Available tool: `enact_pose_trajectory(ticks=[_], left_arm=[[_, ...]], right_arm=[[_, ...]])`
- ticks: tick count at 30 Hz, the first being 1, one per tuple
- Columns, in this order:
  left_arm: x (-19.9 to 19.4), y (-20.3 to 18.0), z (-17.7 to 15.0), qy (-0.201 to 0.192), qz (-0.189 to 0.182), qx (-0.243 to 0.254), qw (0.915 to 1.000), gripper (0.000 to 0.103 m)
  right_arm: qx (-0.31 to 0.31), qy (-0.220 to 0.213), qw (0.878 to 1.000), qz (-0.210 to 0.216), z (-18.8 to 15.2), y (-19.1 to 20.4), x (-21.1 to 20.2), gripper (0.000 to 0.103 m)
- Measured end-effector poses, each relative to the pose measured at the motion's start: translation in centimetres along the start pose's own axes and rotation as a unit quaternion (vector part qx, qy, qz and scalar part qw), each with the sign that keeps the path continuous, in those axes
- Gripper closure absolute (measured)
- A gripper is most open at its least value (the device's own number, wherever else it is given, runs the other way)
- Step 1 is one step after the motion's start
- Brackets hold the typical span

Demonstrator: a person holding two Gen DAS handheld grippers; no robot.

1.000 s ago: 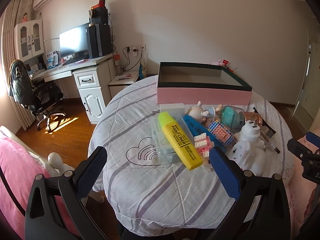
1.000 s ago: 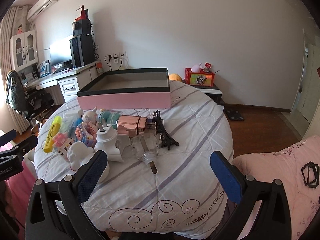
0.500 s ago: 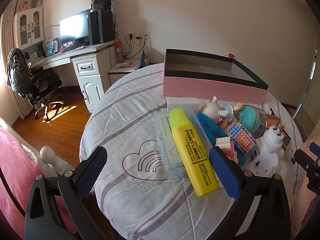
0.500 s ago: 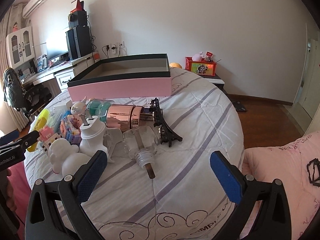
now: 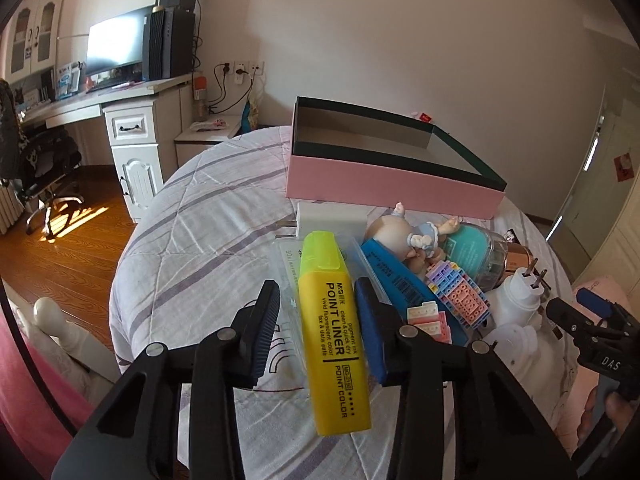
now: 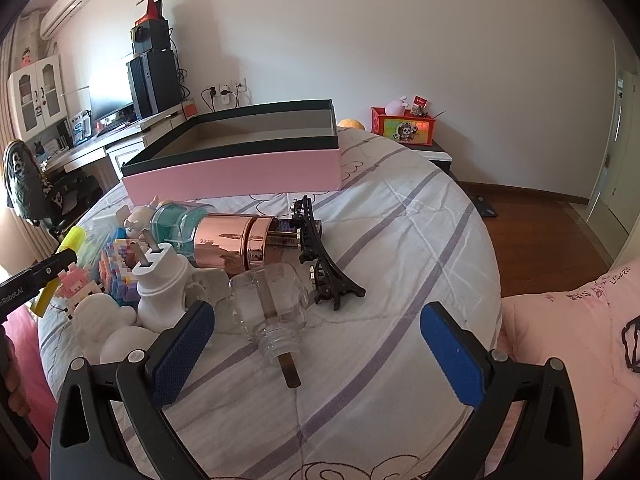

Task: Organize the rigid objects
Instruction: 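Lower the left gripper onto the yellow highlighter and close it, then grasp the black tower figurine with the right gripper while the left gripper holds the highlighter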

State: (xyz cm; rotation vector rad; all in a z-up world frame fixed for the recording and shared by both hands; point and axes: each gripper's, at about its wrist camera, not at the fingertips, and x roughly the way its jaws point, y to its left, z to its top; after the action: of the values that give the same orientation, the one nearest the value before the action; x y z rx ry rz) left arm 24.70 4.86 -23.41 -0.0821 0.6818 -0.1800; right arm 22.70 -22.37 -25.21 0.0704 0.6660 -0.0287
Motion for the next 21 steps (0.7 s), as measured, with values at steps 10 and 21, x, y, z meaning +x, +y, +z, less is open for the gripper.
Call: enact_pose_trajectory(ticks=[10, 21], left_arm=[[0.0, -0.5, 1.0, 0.0, 0.035, 0.027, 0.999, 0.076], [-0.3, -1.8, 3.1, -0.019, 0.047, 0.053, 0.9973, 0.076]], right_arm=[[-0.002, -0.011, 1.0, -0.012, 1.4, -1.4, 1.4, 0.0], [-0.033, 0.043, 0.998, 0.033, 4.7, -2.5, 6.6, 0.029]])
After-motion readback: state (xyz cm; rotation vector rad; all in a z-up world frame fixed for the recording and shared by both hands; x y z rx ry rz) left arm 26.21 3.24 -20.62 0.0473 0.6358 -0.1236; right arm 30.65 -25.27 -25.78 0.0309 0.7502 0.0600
